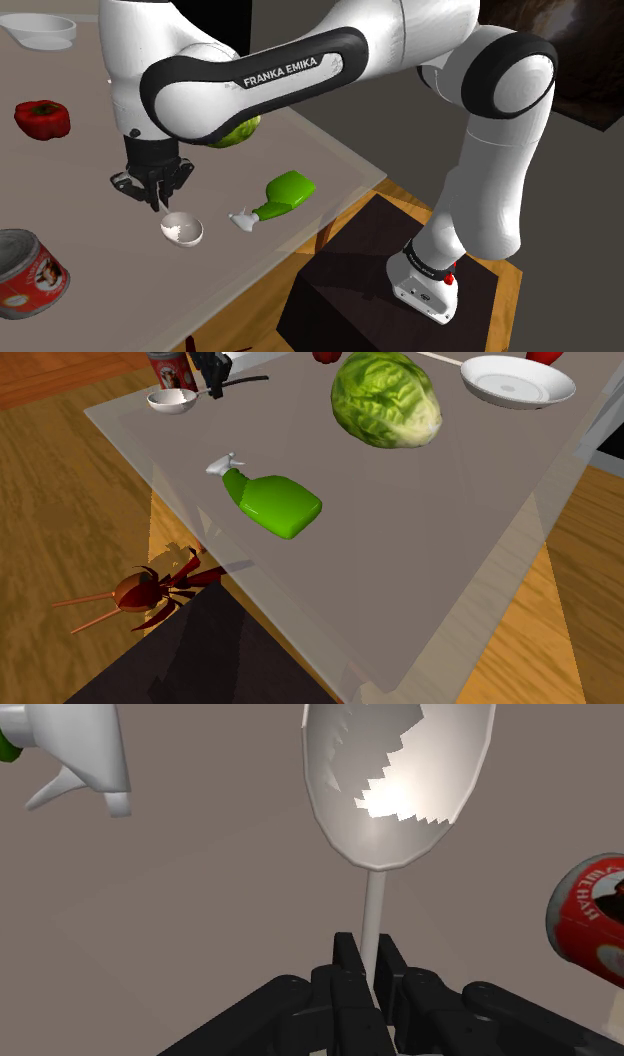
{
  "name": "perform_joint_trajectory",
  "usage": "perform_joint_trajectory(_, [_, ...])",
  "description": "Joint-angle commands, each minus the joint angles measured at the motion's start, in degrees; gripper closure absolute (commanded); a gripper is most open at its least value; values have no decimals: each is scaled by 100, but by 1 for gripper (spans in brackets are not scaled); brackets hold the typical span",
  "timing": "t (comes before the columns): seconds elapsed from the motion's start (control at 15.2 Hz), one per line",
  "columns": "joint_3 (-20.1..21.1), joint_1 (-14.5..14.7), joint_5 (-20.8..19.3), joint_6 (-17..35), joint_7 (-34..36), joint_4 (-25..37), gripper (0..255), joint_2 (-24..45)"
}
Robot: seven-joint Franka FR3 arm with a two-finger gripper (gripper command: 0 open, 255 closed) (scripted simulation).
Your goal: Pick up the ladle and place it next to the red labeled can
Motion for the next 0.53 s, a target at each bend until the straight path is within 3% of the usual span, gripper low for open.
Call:
perform_joint_trajectory(0.0, [-9,-2,-13,155,-7,-110,255,44])
perform_joint_trajectory(0.46, [-43,19,-77,609,2,-361,255,255])
